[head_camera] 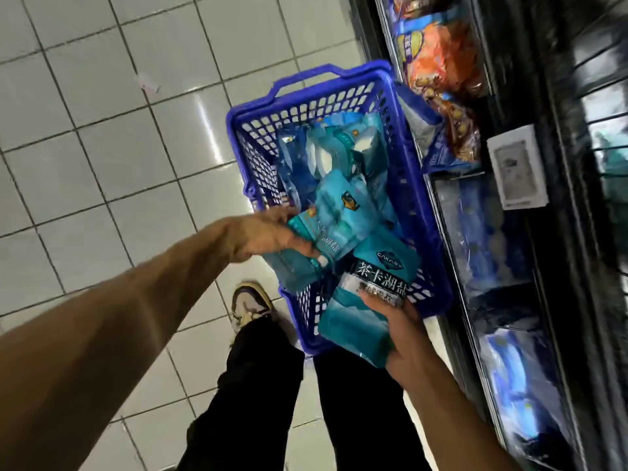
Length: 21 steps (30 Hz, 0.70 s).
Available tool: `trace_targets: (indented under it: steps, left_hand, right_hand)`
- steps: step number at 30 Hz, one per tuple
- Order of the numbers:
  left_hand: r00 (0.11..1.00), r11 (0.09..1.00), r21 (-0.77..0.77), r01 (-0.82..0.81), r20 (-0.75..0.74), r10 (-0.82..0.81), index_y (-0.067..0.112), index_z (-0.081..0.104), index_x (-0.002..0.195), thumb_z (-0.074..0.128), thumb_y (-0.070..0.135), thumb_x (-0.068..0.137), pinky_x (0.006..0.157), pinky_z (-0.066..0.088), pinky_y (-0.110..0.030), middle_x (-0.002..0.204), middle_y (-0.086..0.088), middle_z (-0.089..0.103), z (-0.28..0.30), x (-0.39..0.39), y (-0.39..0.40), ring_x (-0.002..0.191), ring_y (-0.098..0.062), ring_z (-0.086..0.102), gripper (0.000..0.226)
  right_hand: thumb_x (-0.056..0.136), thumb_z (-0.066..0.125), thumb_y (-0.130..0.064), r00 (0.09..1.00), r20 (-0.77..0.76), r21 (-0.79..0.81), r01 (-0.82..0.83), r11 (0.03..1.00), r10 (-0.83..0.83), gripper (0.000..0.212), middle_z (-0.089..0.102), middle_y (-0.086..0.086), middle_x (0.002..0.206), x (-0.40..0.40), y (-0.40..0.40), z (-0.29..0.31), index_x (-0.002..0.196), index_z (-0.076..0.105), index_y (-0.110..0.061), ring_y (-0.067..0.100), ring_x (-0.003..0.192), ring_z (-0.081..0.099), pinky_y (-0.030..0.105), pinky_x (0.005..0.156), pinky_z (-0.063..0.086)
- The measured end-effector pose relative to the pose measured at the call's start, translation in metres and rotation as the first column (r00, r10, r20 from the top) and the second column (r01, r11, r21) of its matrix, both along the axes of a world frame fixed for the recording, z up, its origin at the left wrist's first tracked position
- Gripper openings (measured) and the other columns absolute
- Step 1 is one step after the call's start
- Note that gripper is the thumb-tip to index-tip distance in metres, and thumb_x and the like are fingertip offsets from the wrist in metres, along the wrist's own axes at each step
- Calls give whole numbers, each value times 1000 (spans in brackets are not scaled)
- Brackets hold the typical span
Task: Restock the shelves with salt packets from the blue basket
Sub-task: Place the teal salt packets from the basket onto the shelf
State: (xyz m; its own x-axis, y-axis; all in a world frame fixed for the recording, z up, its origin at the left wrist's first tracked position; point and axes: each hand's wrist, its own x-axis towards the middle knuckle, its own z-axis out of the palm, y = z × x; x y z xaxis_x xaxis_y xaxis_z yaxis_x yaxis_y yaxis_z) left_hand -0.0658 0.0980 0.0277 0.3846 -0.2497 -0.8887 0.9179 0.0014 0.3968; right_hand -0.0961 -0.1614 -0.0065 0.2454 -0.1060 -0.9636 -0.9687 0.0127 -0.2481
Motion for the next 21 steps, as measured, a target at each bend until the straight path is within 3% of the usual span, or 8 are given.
trace_targets:
  steps: [2, 5, 9, 11, 13, 15, 19, 21]
  left_hand:
    - [991, 988, -78, -131, -35, 129, 10, 73, 115, 81, 7, 75, 90, 59, -39, 115, -14, 75, 27, -28, 0, 95, -26, 74, 41]
    - [929, 911, -181, -370, -60, 365, 13, 72, 118, 84, -2, 69, 85, 60, -37, 118, -14, 75, 88, -77, -2, 99, -26, 74, 53]
    - [872, 848, -216, -483, -28, 490, 11, 65, 126, 81, -6, 70, 78, 60, -32, 119, -15, 74, 191, -111, -6, 102, -26, 74, 60]
    - [859, 846, -195, -497, 29, 511, 14, 67, 125, 83, 6, 74, 78, 60, -31, 119, -12, 74, 243, -119, -9, 104, -26, 74, 54]
    - [816, 817, -133, -561, 81, 573, 20, 70, 121, 86, 31, 77, 76, 60, -32, 119, -9, 75, 293, -121, -12, 105, -25, 74, 48]
    - [767, 775, -63, -629, 114, 631, 20, 71, 119, 77, 52, 78, 73, 61, -30, 115, -6, 76, 341, -119, -16, 103, -22, 75, 53]
    - [704, 720, -45, -693, 174, 688, 18, 69, 121, 57, 57, 82, 71, 61, -30, 113, -5, 77, 417, -118, -25, 101, -20, 75, 57]
    - [697, 718, -56, -694, 200, 689, 19, 68, 123, 58, 53, 82, 69, 62, -33, 112, -7, 77, 454, -122, -31, 97, -21, 76, 54]
  right_hand:
    - [76, 81, -8, 999, 52, 37, 13, 999, -15, 52, 74, 12, 118, -7, 3, 50, 125, 67, -23, 39, 111, 69, 61, 100, 51]
    - [78, 73, -5, 997, 73, 129, 8, 992, -17, 52, 72, 19, 119, -14, 10, 131, 128, 65, -16, 42, 110, 68, 62, 102, 49]
    - [80, 63, -4, 989, 145, 244, -18, 970, -18, 50, 71, 22, 119, -16, 21, 238, 129, 62, -11, 43, 105, 68, 62, 94, 53]
    - [79, 64, -4, 976, 219, 270, -74, 960, 13, 50, 72, 18, 119, -19, 27, 286, 128, 63, -12, 37, 101, 70, 56, 88, 56]
    - [81, 65, -3, 951, 302, 265, -145, 953, 61, 47, 72, 18, 120, -22, 29, 326, 127, 63, -11, 33, 98, 71, 49, 81, 61]
    - [80, 68, -6, 924, 369, 250, -200, 947, 98, 46, 74, 14, 116, -25, 29, 363, 126, 65, -13, 29, 92, 75, 40, 69, 63]
    - [73, 77, -21, 861, 483, 214, -292, 932, 159, 49, 76, 8, 114, -24, 27, 427, 121, 69, -18, 30, 99, 73, 44, 81, 62]
    - [73, 77, -21, 844, 519, 232, -294, 927, 137, 42, 78, 5, 109, -26, 21, 461, 114, 71, -22, 24, 93, 75, 40, 73, 62]
